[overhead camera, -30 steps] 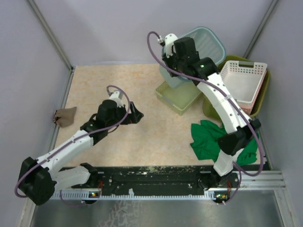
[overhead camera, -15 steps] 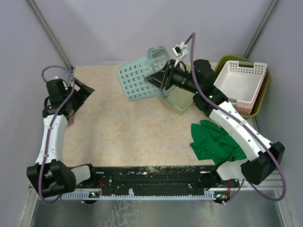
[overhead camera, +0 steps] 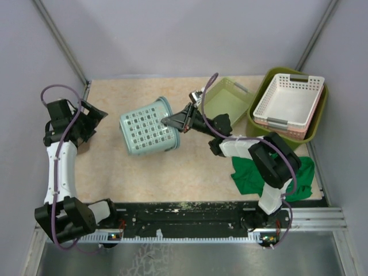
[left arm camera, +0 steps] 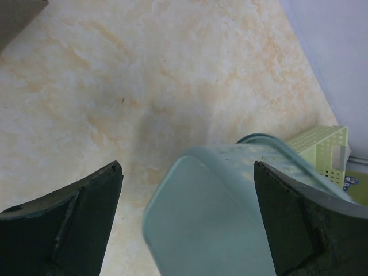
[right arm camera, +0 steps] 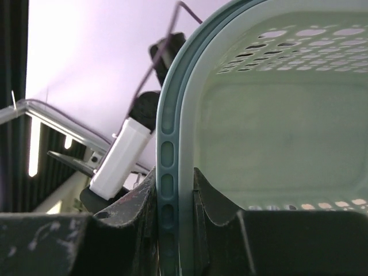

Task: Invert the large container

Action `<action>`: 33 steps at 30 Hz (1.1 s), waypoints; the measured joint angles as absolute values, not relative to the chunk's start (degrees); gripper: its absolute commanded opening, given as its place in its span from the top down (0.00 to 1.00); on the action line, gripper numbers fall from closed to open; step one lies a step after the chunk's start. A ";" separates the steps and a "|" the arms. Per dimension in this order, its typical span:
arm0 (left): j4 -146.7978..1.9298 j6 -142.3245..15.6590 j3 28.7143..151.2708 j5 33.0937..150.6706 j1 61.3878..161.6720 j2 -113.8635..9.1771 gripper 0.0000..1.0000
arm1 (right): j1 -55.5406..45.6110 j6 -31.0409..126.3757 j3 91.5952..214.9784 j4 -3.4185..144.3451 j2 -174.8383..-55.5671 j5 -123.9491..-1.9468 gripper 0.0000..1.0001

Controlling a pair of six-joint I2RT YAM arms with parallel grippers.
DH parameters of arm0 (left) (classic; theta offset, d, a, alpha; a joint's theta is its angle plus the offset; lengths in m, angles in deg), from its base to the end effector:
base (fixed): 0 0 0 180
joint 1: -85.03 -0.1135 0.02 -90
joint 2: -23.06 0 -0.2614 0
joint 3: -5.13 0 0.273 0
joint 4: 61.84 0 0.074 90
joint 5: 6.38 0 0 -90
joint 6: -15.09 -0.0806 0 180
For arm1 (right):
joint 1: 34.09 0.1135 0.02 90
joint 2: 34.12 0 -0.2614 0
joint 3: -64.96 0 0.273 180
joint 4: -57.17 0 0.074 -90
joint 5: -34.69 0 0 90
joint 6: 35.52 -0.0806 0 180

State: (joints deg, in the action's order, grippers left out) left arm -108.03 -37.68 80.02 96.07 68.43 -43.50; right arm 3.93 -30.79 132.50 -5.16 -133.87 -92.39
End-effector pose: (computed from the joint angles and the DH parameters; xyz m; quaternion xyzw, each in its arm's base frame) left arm 0.2989 0.0710 0.2992 -0.3617 0.8178 -0.1741 0.4124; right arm 0.2969 0.2938 0.2950 -0.0628 0.5440 0.7984 0.2505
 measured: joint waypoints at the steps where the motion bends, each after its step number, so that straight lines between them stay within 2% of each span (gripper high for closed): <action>1: -108.03 -37.68 80.02 96.18 68.43 -43.22 0.00 | 3.95 -32.10 130.62 -6.73 -134.67 -92.17 1.00; 9: -108.03 -38.68 80.02 98.17 68.43 -42.30 0.00 | 3.95 -36.17 121.46 -15.39 -134.15 -87.21 1.00; 15: -107.84 -38.71 79.93 102.84 68.43 -42.30 0.00 | 3.99 -38.79 114.62 -19.34 -132.10 -76.93 1.00; 24: -105.06 -38.60 78.18 108.96 68.52 -42.06 0.00 | 3.93 -44.82 104.35 -19.69 -129.63 -61.66 1.00; 33: -103.29 -38.51 77.57 112.18 68.67 -42.06 0.00 | 3.93 -47.23 97.38 -19.71 -127.53 -55.84 1.00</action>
State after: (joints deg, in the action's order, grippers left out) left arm -103.29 -38.51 77.57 112.18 68.67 -42.06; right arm 3.93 -47.23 97.38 -19.71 -127.53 -55.84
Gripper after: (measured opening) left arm 0.996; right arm 0.222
